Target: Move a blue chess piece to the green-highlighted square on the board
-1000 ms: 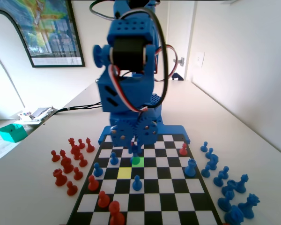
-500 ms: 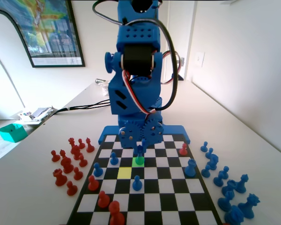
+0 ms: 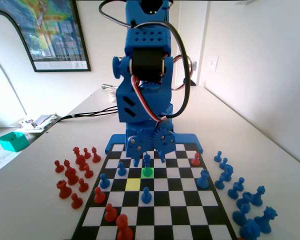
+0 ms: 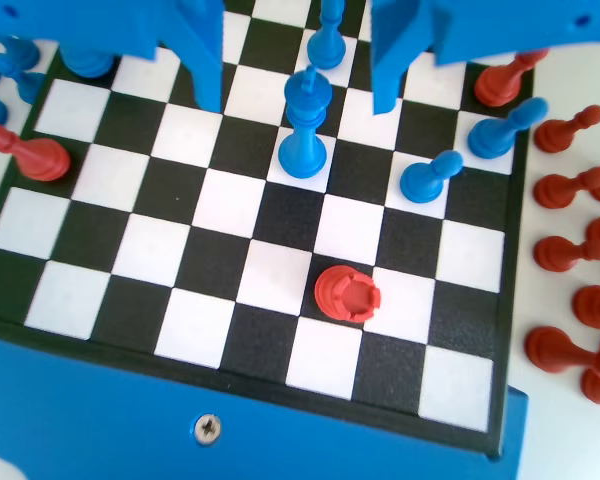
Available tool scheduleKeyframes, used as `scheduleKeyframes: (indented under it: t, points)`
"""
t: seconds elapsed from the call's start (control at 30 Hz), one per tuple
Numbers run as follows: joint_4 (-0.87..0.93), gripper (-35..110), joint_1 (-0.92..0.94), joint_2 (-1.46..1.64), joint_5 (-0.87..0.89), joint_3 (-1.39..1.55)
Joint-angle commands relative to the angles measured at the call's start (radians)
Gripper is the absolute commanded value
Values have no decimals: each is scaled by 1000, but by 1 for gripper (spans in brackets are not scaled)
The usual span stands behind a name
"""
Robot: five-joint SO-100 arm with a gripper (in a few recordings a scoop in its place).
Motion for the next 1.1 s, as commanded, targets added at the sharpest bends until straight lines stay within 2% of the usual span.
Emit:
scheduleKeyframes:
  t: [0.0,0.13,0.4,0.6,0.8,1.07]
  points:
    - [66,23,12,87,-15,-66]
    - [169,21,11,112,-20,-129]
    - [595,10,15,215,-5,-488]
    - [739,5,2,393,12,-612]
    - [871,4,-11,617,-38,-603]
    - [916,1,-34,1052,-63,-362]
